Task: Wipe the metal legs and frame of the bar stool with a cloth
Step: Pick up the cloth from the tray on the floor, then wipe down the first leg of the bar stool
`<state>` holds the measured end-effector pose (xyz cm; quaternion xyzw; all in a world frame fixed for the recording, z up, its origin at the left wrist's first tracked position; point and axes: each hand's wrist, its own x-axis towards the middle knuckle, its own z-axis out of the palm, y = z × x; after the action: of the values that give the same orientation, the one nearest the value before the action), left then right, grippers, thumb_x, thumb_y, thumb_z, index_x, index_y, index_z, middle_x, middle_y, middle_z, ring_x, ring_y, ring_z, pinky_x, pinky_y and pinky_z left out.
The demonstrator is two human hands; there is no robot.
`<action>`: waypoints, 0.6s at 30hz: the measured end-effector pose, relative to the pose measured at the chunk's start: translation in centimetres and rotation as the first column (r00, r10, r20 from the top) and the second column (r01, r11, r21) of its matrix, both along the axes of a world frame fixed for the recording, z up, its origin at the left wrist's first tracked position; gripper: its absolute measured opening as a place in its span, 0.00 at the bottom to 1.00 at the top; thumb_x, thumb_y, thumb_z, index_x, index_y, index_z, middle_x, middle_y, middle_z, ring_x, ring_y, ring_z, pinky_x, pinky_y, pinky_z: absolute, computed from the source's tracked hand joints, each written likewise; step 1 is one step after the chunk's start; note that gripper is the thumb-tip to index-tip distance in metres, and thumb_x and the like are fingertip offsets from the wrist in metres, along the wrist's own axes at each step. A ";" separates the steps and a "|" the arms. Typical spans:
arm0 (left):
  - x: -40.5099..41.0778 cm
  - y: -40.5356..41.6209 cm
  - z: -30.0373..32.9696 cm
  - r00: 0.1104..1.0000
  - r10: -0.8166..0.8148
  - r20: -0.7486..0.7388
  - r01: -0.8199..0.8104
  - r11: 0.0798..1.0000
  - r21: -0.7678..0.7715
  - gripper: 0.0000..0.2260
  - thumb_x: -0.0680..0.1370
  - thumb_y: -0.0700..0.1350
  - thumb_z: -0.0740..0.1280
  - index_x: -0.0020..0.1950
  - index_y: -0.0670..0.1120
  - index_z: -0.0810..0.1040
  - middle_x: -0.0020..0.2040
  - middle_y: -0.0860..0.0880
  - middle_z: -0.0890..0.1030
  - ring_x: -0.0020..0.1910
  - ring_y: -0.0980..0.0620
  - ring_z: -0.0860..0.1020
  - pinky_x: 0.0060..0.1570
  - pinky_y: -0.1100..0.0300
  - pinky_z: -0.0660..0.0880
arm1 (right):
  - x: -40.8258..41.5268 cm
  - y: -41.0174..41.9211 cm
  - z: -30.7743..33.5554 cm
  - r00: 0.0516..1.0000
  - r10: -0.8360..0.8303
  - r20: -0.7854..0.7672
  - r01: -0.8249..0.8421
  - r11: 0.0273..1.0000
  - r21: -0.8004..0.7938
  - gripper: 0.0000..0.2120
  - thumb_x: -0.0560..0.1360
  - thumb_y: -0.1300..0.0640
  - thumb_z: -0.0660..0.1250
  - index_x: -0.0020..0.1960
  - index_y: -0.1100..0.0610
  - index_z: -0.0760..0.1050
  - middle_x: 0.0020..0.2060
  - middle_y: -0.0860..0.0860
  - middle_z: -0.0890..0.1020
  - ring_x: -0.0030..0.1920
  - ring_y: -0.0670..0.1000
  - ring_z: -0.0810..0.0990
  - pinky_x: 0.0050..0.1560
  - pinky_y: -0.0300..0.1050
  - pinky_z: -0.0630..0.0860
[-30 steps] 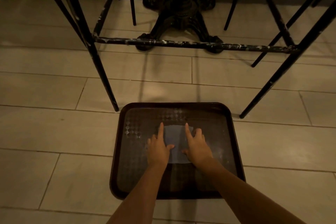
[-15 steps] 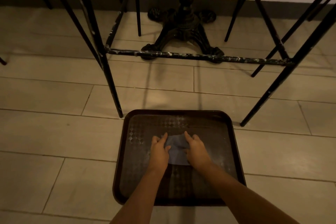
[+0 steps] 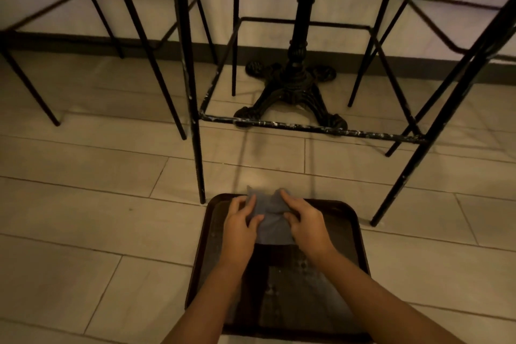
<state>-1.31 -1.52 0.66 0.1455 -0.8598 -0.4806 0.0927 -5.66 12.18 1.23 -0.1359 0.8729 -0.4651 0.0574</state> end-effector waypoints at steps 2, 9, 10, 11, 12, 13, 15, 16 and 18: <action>0.1 -0.4 1.8 0.997 0.033 -0.064 -0.034 0.999 -0.013 0.20 0.75 0.36 0.66 0.67 0.42 0.70 0.57 0.50 0.69 0.55 0.58 0.70 0.51 0.84 0.61 | -0.1 -0.6 2.1 0.999 0.008 -0.040 -0.010 0.999 -0.046 0.21 0.73 0.71 0.63 0.65 0.60 0.70 0.52 0.49 0.77 0.53 0.45 0.74 0.52 0.20 0.64; 0.1 -1.7 8.9 0.937 0.167 -0.306 -0.171 0.985 0.014 0.21 0.76 0.36 0.65 0.68 0.44 0.68 0.59 0.50 0.68 0.51 0.72 0.68 0.49 0.84 0.62 | -0.8 -2.8 10.0 0.992 0.031 -0.120 -0.063 0.960 -0.272 0.24 0.75 0.68 0.61 0.66 0.49 0.66 0.53 0.40 0.74 0.54 0.36 0.73 0.55 0.28 0.69; 0.0 -2.0 10.0 0.921 0.192 -0.340 -0.200 0.980 0.013 0.21 0.76 0.37 0.65 0.68 0.44 0.68 0.60 0.49 0.68 0.51 0.70 0.68 0.51 0.84 0.60 | -1.0 -3.2 11.2 0.988 0.031 -0.150 -0.074 0.954 -0.291 0.23 0.76 0.68 0.61 0.66 0.49 0.66 0.54 0.40 0.74 0.54 0.35 0.72 0.54 0.26 0.69; -0.1 -2.3 11.2 0.902 0.214 -0.374 -0.226 0.974 0.010 0.21 0.76 0.37 0.65 0.68 0.44 0.68 0.61 0.49 0.68 0.52 0.69 0.66 0.52 0.84 0.60 | -1.2 -3.6 12.4 0.984 0.034 -0.173 -0.087 0.946 -0.311 0.23 0.76 0.67 0.62 0.67 0.51 0.67 0.55 0.41 0.74 0.55 0.35 0.72 0.53 0.26 0.69; -0.2 -2.6 12.4 0.882 0.232 -0.410 -0.249 0.968 0.011 0.21 0.76 0.37 0.65 0.68 0.44 0.68 0.61 0.50 0.68 0.54 0.68 0.65 0.54 0.83 0.60 | -1.4 -4.1 13.6 0.980 0.035 -0.195 -0.100 0.937 -0.334 0.22 0.76 0.66 0.62 0.68 0.52 0.67 0.56 0.43 0.74 0.57 0.37 0.72 0.54 0.28 0.70; -0.3 -2.9 13.6 0.861 0.247 -0.444 -0.267 0.963 0.017 0.21 0.76 0.38 0.64 0.69 0.45 0.67 0.61 0.50 0.67 0.56 0.67 0.65 0.56 0.81 0.61 | -1.5 -4.5 14.8 0.977 0.035 -0.212 -0.112 0.925 -0.363 0.21 0.76 0.65 0.62 0.68 0.52 0.67 0.57 0.44 0.74 0.57 0.38 0.72 0.55 0.29 0.71; -0.6 -3.4 16.0 0.818 0.273 -0.506 -0.291 0.956 0.046 0.21 0.77 0.39 0.64 0.69 0.46 0.67 0.63 0.50 0.68 0.59 0.63 0.66 0.59 0.72 0.66 | -1.8 -5.4 17.3 0.963 0.028 -0.269 -0.141 0.901 -0.409 0.20 0.76 0.62 0.62 0.67 0.54 0.68 0.57 0.44 0.75 0.57 0.36 0.72 0.55 0.28 0.70; -0.7 -3.7 17.2 0.796 0.282 -0.535 -0.300 0.952 0.057 0.21 0.77 0.40 0.64 0.69 0.46 0.67 0.64 0.50 0.67 0.61 0.61 0.67 0.59 0.70 0.67 | -2.0 -5.8 18.5 0.954 0.023 -0.299 -0.156 0.889 -0.431 0.19 0.76 0.62 0.62 0.67 0.55 0.69 0.57 0.45 0.75 0.57 0.34 0.72 0.54 0.28 0.70; -1.2 -4.3 19.2 0.755 0.297 -0.585 -0.324 0.944 0.060 0.21 0.77 0.40 0.64 0.69 0.46 0.67 0.64 0.51 0.66 0.60 0.63 0.65 0.58 0.76 0.65 | -2.4 -6.7 20.8 0.940 0.016 -0.341 -0.185 0.864 -0.469 0.18 0.76 0.60 0.63 0.66 0.56 0.70 0.58 0.47 0.76 0.58 0.36 0.73 0.56 0.31 0.71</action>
<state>-2.47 -5.78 19.85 0.1286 -0.7632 -0.4604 0.4348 -8.06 5.51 21.99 -0.2668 0.7135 -0.6401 -0.1001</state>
